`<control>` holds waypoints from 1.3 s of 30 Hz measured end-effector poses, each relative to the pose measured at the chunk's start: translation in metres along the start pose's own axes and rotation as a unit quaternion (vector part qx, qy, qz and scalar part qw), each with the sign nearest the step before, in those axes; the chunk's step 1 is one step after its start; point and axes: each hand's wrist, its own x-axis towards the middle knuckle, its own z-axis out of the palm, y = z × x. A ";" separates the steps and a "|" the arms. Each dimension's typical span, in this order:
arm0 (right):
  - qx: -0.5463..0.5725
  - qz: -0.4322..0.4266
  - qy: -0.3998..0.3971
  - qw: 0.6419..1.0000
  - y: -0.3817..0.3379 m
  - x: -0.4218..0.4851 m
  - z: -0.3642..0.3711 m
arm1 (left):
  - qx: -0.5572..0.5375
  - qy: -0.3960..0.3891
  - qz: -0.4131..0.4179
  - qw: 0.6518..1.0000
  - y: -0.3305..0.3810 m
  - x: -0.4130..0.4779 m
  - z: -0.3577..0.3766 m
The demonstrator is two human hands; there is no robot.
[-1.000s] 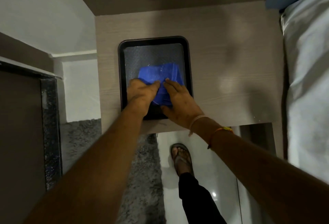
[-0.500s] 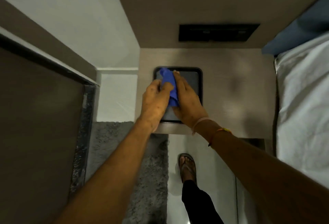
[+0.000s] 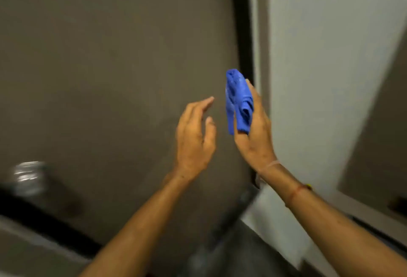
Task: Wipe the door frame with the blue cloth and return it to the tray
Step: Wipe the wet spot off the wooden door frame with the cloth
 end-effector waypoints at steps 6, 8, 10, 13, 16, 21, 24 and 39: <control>0.091 -0.241 -0.085 0.963 -0.186 0.023 0.165 | 0.161 0.151 0.060 0.973 -0.029 -0.005 -0.247; 0.107 -0.296 -0.106 0.943 -0.229 0.020 0.199 | 0.212 0.176 0.064 0.959 -0.032 -0.018 -0.299; 0.105 -0.342 -0.121 0.926 -0.257 0.017 0.223 | 0.267 0.197 0.070 0.941 -0.034 -0.029 -0.338; 0.086 -0.411 -0.144 0.896 -0.292 0.016 0.255 | 0.365 0.215 0.066 0.903 -0.037 -0.041 -0.394; 0.048 -0.487 -0.144 0.860 -0.318 0.022 0.280 | 0.453 0.218 0.030 0.864 -0.042 -0.042 -0.446; 0.013 -0.518 -0.130 0.846 -0.334 0.046 0.307 | 0.562 0.223 -0.050 0.795 -0.058 -0.030 -0.506; 0.014 -0.520 -0.101 0.848 -0.335 0.060 0.317 | 0.588 0.236 -0.071 0.771 -0.065 -0.022 -0.532; -0.153 -0.478 -0.146 0.853 -0.357 0.037 0.383 | 0.622 0.250 -0.050 0.740 -0.103 0.018 -0.582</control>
